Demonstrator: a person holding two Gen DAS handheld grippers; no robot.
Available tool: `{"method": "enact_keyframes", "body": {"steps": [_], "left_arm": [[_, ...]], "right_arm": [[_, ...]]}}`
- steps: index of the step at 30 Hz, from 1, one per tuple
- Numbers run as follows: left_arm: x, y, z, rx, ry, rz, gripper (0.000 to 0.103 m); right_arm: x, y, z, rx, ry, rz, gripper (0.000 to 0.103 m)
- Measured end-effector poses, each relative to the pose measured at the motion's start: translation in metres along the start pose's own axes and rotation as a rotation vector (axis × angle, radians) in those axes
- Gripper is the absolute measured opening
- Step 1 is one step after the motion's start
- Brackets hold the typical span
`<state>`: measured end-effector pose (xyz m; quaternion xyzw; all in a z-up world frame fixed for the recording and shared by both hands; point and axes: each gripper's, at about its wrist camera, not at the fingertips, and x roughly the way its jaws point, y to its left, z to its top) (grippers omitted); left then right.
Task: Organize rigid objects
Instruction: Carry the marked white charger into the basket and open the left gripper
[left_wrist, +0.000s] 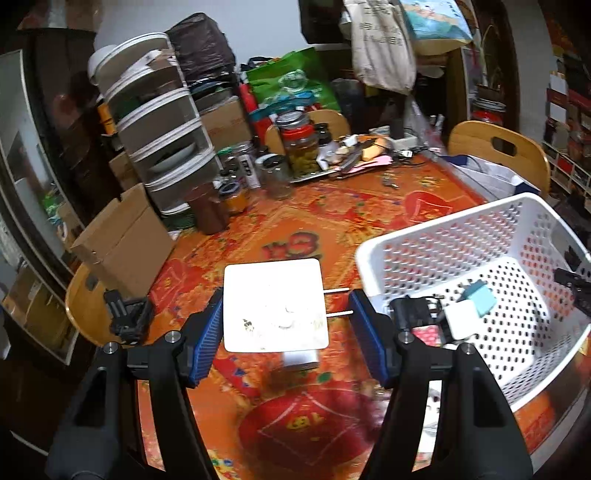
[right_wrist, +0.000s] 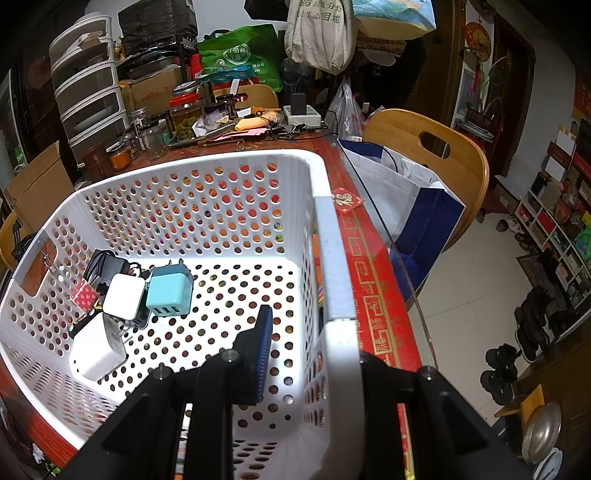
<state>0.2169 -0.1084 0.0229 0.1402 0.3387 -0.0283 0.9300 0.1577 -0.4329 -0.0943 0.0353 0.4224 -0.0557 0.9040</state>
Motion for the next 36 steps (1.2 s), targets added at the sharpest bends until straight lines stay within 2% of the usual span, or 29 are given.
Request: {"method": "enact_keyframes", "body": {"steps": [8,14,19,24,30,35,36], "left_arm": [[0.008,-0.048,0.006,0.106,0.075,-0.123,0.063],[0.040,-0.109,0.017,0.243,0.204,-0.166,0.063],[0.075,-0.148,0.018,0.321,0.319,-0.180,0.063],[0.101,-0.183,0.016,0.395,0.398,-0.177,0.063],[0.130,-0.199,0.019,0.401,0.449,-0.149,0.063],[0.147,-0.208,0.013,0.447,0.529,-0.188,0.064],[0.146,-0.208,0.014,0.450,0.524,-0.192,0.064]], "right_arm": [[0.000,0.001,0.000,0.000,-0.001,0.000,0.022],[0.000,0.001,0.000,0.000,-0.001,0.001,0.022],[-0.001,0.000,0.000,0.001,-0.003,0.004,0.020],[0.000,-0.005,0.001,0.008,-0.004,0.010,0.016],[0.001,-0.009,0.002,0.010,-0.005,0.011,0.012],[0.002,-0.007,0.002,0.012,-0.004,0.008,0.012],[0.002,-0.007,0.002,0.013,-0.005,0.007,0.012]]}}
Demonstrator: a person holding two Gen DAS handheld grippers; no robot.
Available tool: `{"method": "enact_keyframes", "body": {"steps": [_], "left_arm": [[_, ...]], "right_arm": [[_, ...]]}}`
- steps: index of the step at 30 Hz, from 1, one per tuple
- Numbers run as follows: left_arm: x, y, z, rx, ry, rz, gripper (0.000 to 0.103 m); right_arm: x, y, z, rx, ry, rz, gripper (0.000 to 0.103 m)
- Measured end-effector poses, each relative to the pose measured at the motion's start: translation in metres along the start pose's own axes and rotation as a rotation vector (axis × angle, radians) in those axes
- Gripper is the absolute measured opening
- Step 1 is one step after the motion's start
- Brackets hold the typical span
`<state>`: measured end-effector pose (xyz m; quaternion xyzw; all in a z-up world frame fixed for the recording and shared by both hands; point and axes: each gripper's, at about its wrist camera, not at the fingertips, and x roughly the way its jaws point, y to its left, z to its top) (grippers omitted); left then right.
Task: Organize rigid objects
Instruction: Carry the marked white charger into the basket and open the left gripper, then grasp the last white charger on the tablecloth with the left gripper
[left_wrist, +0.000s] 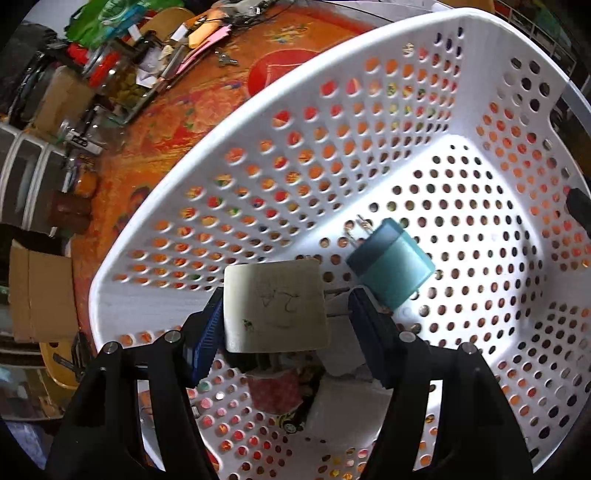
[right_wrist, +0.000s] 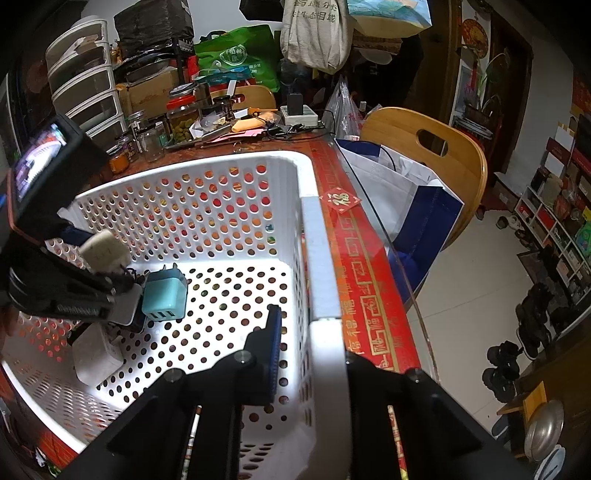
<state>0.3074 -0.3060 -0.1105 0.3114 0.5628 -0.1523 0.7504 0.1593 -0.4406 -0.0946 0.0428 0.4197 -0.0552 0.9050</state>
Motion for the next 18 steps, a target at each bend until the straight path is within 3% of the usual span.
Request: {"method": "enact_keyframes", "body": {"steps": [7,13,15,18], "left_arm": [[-0.004,0.008,0.000,-0.021,-0.035,0.027,0.070],[-0.062,0.051,-0.040,-0.153,-0.254,0.002,0.074],[-0.081,0.078,-0.067,-0.228,-0.338,0.010,0.085],[-0.095,0.124,-0.112,-0.365,-0.419,0.019,0.092]], "right_arm": [[0.000,0.000,-0.001,0.008,0.000,-0.015,0.009],[-0.002,-0.001,-0.002,0.019,-0.020,-0.026,0.005],[-0.002,-0.001,-0.002,0.019,-0.024,-0.028,0.004],[-0.003,-0.002,-0.002,0.020,-0.031,-0.028,0.004]]}}
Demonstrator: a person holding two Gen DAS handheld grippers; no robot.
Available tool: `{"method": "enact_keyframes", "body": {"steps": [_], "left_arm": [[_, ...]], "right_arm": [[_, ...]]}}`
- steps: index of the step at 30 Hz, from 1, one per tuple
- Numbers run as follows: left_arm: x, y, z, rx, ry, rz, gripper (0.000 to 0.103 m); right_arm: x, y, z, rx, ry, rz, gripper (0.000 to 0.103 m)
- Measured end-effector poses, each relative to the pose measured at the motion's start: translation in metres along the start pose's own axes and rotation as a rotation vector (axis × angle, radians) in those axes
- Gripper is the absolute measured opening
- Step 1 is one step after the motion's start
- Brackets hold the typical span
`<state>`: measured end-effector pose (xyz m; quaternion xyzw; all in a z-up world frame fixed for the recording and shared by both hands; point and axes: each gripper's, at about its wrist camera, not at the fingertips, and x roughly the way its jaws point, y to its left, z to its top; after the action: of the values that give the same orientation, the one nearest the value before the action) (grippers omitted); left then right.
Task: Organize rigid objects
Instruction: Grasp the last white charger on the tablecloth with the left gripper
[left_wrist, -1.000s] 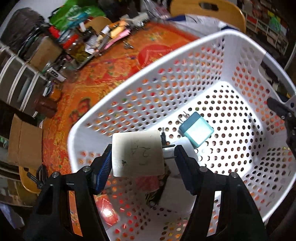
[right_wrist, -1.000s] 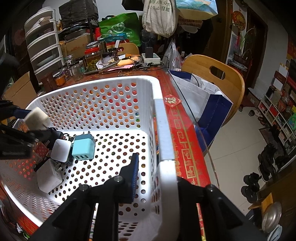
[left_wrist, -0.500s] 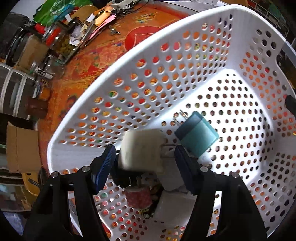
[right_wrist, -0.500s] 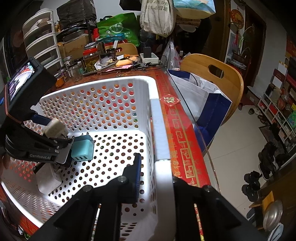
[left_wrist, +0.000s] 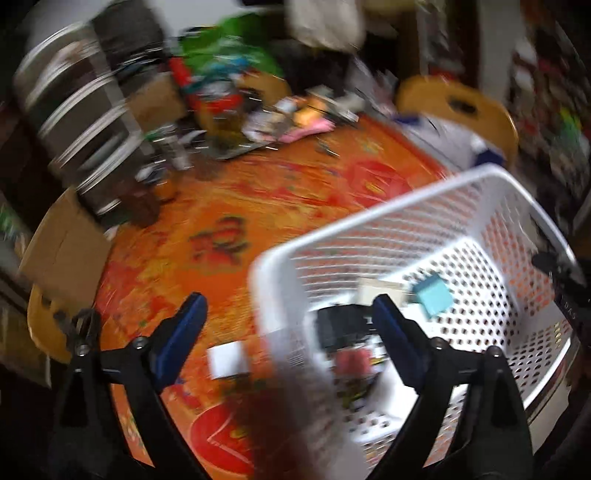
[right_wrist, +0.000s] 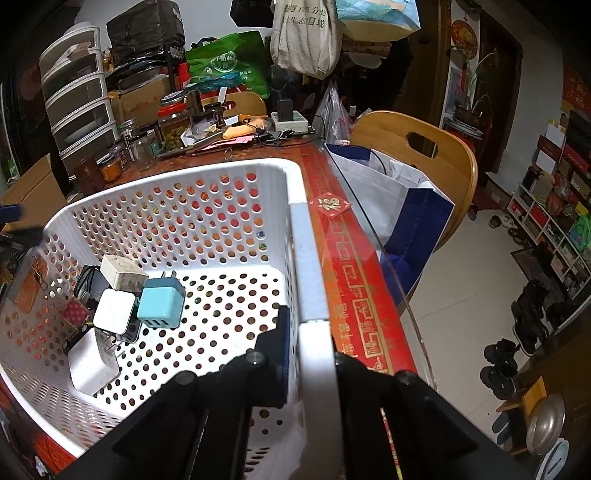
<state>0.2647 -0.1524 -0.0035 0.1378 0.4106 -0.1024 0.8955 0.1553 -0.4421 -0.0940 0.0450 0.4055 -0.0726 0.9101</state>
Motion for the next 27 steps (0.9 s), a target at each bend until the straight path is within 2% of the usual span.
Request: {"method": "enact_keyframes", "body": {"steps": [4,6,9,14,22,27], "left_arm": [[-0.005,0.068,-0.032,-0.136,-0.033,0.049,0.101],[0.009,0.093,-0.050,-0.170,-0.001,0.090,0.102],[0.040,0.119,-0.076,-0.216,0.078,0.090,0.102],[0.075,0.123,-0.101,-0.253,0.127,0.096,0.102],[0.114,0.090,-0.103,-0.214,0.161,0.079,0.102],[0.138,0.089,-0.104,-0.226,0.186,0.082,0.102]], "right_arm": [[-0.001,0.000,0.000,0.002,-0.005,-0.001,0.003],[-0.002,0.000,0.000,0.004,-0.010,-0.005,0.003],[-0.002,0.000,0.000,0.006,-0.015,-0.012,0.002],[-0.003,0.000,0.000,0.007,-0.018,-0.016,0.002],[-0.002,-0.001,-0.001,0.013,-0.019,-0.016,0.002],[-0.002,-0.001,-0.001,0.011,-0.020,-0.016,0.002]]}}
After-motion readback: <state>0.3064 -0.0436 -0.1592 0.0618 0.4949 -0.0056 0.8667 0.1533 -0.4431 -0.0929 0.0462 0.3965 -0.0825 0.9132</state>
